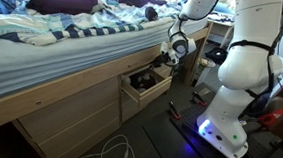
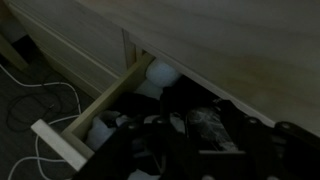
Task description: Put the socks one at a time in the open drawer
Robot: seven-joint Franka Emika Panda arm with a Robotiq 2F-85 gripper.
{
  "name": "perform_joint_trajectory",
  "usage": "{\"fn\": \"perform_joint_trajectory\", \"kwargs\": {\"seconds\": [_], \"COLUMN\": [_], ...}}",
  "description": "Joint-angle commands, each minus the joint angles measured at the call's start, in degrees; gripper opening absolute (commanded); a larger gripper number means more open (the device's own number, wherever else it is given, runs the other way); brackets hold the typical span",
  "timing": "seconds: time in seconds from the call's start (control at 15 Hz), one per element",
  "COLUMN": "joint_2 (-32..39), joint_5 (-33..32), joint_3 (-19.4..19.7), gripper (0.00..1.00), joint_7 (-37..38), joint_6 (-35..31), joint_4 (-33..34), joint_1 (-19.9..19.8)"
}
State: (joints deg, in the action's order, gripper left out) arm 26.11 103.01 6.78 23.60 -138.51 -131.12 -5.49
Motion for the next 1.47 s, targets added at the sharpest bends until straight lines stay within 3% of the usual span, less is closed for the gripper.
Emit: {"fn": "perform_joint_trajectory", "kwargs": {"seconds": [0.0,0.13,0.2,0.53,0.93,1.4], "joint_2": [-2.17,-4.13,-5.31,-12.24,-24.55,-40.69], "joint_5": [-0.51,-6.52,-9.97,-23.78,-31.13,-44.05], "joint_3": [0.12,0.41,0.52,0.58,-0.11,-1.70], "gripper": [0.88,0.99,1.00,1.00,1.00,1.00], "joint_7": [-2.09,-1.31,-0.70,1.85,4.95,18.06], "joint_6": [-0.12,0.32,0.55,1.10,-0.59,2.23], "joint_4": [-1.25,-2.91,-3.92,-10.16,-17.94,-20.00], "joint_1": [0.45,0.81,0.99,2.05,2.97,0.99]}}
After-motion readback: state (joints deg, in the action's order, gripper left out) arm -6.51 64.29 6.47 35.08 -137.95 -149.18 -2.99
